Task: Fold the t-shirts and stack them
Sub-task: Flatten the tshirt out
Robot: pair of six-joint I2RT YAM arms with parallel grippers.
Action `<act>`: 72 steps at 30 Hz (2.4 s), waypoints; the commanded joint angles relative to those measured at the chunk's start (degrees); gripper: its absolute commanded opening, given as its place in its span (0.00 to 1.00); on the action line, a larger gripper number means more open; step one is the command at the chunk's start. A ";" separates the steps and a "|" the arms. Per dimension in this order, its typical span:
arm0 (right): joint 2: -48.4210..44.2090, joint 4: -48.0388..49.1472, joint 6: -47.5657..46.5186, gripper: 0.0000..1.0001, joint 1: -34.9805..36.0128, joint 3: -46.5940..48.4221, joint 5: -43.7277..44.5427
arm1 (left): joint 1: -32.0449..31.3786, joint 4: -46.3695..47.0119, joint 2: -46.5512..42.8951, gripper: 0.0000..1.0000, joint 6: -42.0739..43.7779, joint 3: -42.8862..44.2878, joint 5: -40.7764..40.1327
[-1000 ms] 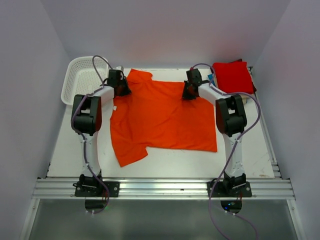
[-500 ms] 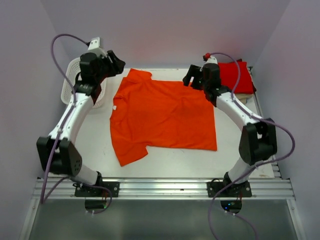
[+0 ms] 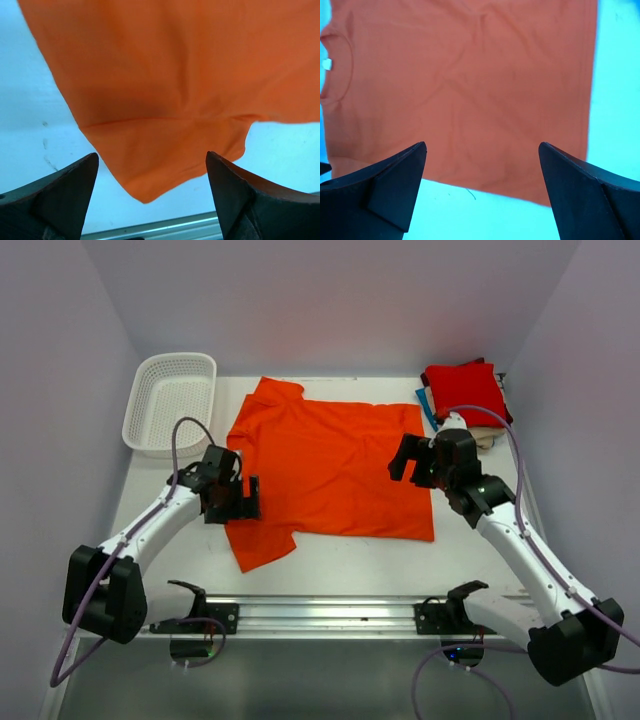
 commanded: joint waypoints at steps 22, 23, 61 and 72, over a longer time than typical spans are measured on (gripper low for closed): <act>-12.98 -18.71 1.16 0.97 -0.01 -3.48 5.20 | -12.55 -11.68 1.31 0.69 -4.49 -4.81 -1.97; -12.81 -18.54 0.90 0.97 -0.01 -3.66 4.76 | -12.64 -11.50 1.49 0.69 -4.76 -5.95 -2.23; -11.22 -15.20 1.86 0.56 -0.01 -9.02 6.07 | -14.57 -7.10 8.44 0.27 -5.90 -6.84 -0.92; -8.33 -20.12 12.40 0.33 -0.01 -10.34 19.52 | -14.57 -9.30 3.00 0.12 -6.08 -6.75 -0.21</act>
